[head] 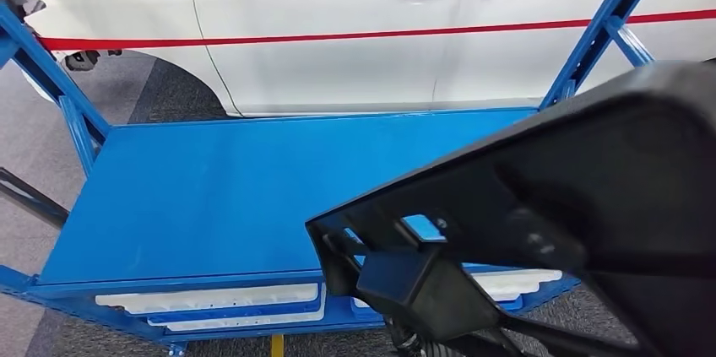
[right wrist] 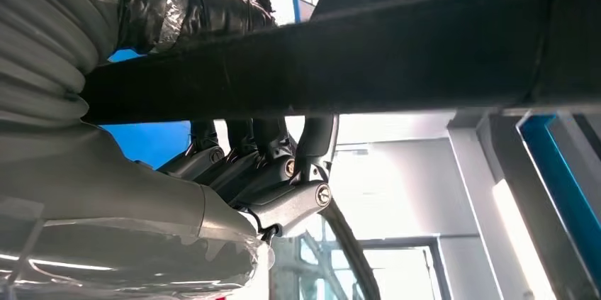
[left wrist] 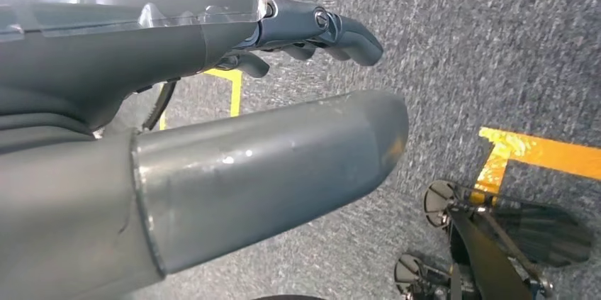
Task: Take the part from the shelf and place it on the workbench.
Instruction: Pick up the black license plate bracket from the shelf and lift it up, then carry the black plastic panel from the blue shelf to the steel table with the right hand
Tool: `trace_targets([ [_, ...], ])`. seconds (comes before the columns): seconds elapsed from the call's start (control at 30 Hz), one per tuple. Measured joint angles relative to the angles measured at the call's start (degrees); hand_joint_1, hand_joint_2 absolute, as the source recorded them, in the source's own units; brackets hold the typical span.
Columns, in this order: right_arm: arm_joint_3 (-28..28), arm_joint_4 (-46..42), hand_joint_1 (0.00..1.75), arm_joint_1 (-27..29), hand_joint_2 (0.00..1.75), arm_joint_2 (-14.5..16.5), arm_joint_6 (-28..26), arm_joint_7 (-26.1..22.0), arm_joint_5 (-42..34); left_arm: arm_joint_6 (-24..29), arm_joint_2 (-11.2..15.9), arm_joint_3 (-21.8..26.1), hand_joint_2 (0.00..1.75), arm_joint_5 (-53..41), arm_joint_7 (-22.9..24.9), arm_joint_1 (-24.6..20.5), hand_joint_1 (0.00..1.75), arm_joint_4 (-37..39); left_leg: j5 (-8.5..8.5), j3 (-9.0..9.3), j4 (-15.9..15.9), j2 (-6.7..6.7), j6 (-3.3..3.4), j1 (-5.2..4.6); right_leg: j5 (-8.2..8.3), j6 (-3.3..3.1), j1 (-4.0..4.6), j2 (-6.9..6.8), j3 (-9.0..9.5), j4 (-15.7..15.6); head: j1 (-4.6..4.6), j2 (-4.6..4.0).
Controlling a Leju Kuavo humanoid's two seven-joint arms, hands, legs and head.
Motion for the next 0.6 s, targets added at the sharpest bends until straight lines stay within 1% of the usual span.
trace_targets([
  [0.03, -0.15, -0.33, 1.75, 0.35, 1.75, -0.01, -0.13, -0.09, -0.27, -0.05, 0.01, 0.08, 0.0, -0.09, -0.13, 0.06, 0.0, 0.0, 0.3, -0.09, -0.08, -0.03, -0.39, 0.06, 0.4, -0.43, -0.01, -0.02, -0.21, -0.07, 0.01, 0.0],
  [0.07, -0.3, -0.66, 1.75, 0.64, 1.75, 0.01, -0.13, -0.17, -0.42, -0.09, 0.04, 0.16, 0.0, -0.18, -0.24, 0.1, 0.0, 0.0, 0.2, -0.25, 0.07, -0.06, -0.77, 0.17, 0.85, -0.87, -0.06, -0.1, -0.46, -0.18, 0.0, 0.0],
  [0.1, -0.44, -0.97, 1.75, 0.9, 1.75, 0.04, -0.08, -0.23, -0.49, -0.11, 0.07, 0.24, 0.0, -0.31, -0.32, 0.13, 0.0, 0.0, -0.69, -0.68, 0.78, -0.1, -1.11, 0.26, 1.35, -1.35, -0.13, -0.17, -0.84, -0.29, -0.01, 0.0],
  [0.13, -0.56, -1.27, 1.75, 1.12, 1.75, 0.08, 0.0, -0.27, -0.52, -0.14, 0.1, 0.3, 0.0, -0.44, -0.36, 0.16, 0.0, 0.0, -2.41, -1.38, 2.41, -0.13, -1.38, 0.35, 1.89, -1.78, -0.26, -0.26, -1.32, -0.41, -0.02, 0.0],
  [0.17, -0.69, -1.52, 1.75, 1.34, 1.75, 0.12, 0.09, -0.28, -0.55, -0.18, 0.13, 0.32, 0.0, -0.59, -0.38, 0.15, 0.0, 0.0, -5.07, -2.37, 5.31, -0.14, -1.61, 0.45, 2.39, -2.06, -0.29, -0.33, -1.94, -0.42, -0.03, 0.0],
  [0.2, -0.82, -1.69, 1.75, 1.56, 1.75, 0.15, 0.16, -0.28, -0.59, -0.25, 0.13, 0.33, 0.0, -0.72, -0.39, 0.15, 0.0, 0.0, -7.8, -3.39, 8.71, -0.14, -1.79, 0.48, 2.86, -2.24, -0.25, -0.34, -2.62, -0.4, -0.03, 0.0],
  [0.23, -0.96, -1.82, 1.75, 1.8, 1.75, 0.16, 0.25, -0.28, -0.67, -0.33, 0.14, 0.34, 0.0, -0.83, -0.38, 0.16, 0.0, 0.0, -10.03, -4.05, 12.01, -0.13, -1.92, 0.52, 3.39, -2.28, -0.19, -0.36, -3.36, -0.36, -0.03, 0.0],
  [0.27, -1.1, -1.91, 1.75, 2.04, 1.75, 0.16, 0.35, -0.28, -0.82, -0.39, 0.18, 0.35, 0.0, -0.96, -0.37, 0.16, 0.0, 0.0, -11.38, -4.04, 14.16, -0.12, -1.97, 0.54, 3.94, -2.26, -0.11, -0.36, -4.13, -0.3, -0.03, 0.0],
  [0.3, -1.23, -1.96, 1.75, 2.23, 1.75, 0.16, 0.5, -0.28, -1.02, -0.43, 0.23, 0.36, 0.0, -1.07, -0.34, 0.16, 0.0, 0.0, -11.52, -2.97, 14.17, -0.12, -1.92, 0.53, 4.45, -2.2, -0.04, -0.36, -4.85, -0.23, -0.03, 0.0],
  [0.33, -1.35, -2.02, 1.75, 2.38, 1.75, 0.18, 0.71, -0.28, -1.27, -0.44, 0.3, 0.36, 0.0, -1.19, -0.32, 0.15, 0.0, -0.01, -10.82, -0.84, 12.16, -0.12, -1.75, 0.5, 4.96, -2.12, 0.02, -0.36, -5.54, -0.15, -0.03, 0.0],
  [0.4, -1.57, -2.08, 1.75, 2.57, 1.75, 0.28, 1.11, -0.29, -1.73, -0.45, 0.48, 0.37, 0.0, -1.31, -0.27, 0.05, 0.0, -0.01, -8.68, 5.36, 3.72, -0.13, -1.05, 0.28, 5.94, -1.83, 0.15, -0.35, -6.59, 0.0, -0.04, 0.0],
  [0.43, -1.69, -2.11, 1.75, 2.68, 1.75, 0.36, 1.24, -0.29, -1.87, -0.48, 0.55, 0.37, 0.0, -1.34, -0.26, -0.02, 0.0, -0.02, -7.84, 7.63, 0.15, -0.14, -0.7, 0.08, 6.4, -1.57, 0.19, -0.38, -6.89, 0.01, -0.02, 0.0],
  [0.47, -1.8, -2.14, 1.75, 2.76, 1.75, 0.42, 1.33, -0.29, -1.96, -0.5, 0.6, 0.37, 0.0, -1.35, -0.25, -0.09, 0.0, -0.02, -7.37, 8.92, -2.09, -0.16, -0.41, -0.13, 6.87, -1.24, 0.19, -0.44, -7.06, -0.02, -0.03, 0.0],
  [0.5, -1.9, -2.18, 1.75, 2.83, 1.75, 0.49, 1.38, -0.29, -2.01, -0.52, 0.63, 0.37, 0.0, -1.37, -0.24, -0.14, 0.0, -0.02, -7.16, 9.08, -2.75, -0.18, -0.18, -0.36, 7.3, -0.87, 0.14, -0.53, -7.08, -0.13, -0.03, 0.0],
  [0.53, -1.98, -2.21, 1.75, 2.9, 1.75, 0.52, 1.42, -0.29, -2.02, -0.54, 0.62, 0.37, 0.0, -1.37, -0.22, -0.11, 0.0, -0.02, -6.63, 8.89, -2.7, -0.2, 0.05, -0.47, 7.74, -0.5, 0.04, -0.59, -7.03, -0.33, -0.03, 0.0],
  [0.57, -2.04, -2.23, 1.75, 2.93, 1.75, 0.55, 1.45, -0.29, -2.03, -0.55, 0.61, 0.37, 0.0, -1.37, -0.21, -0.05, 0.0, -0.02, -6.07, 8.69, -2.82, -0.13, 0.35, -0.37, 8.05, -0.15, -0.03, -0.58, -7.07, -0.41, -0.05, 0.0],
  [0.6, -2.1, -2.26, 1.75, 3.0, 1.75, 0.58, 1.46, -0.29, -2.03, -0.55, 0.6, 0.38, 0.0, -1.38, -0.2, -0.04, 0.0, -0.02, -5.37, 8.37, -3.02, 0.0, 0.69, -0.26, 7.45, 0.17, -0.11, -0.45, -7.27, -0.08, -0.04, 0.0],
])
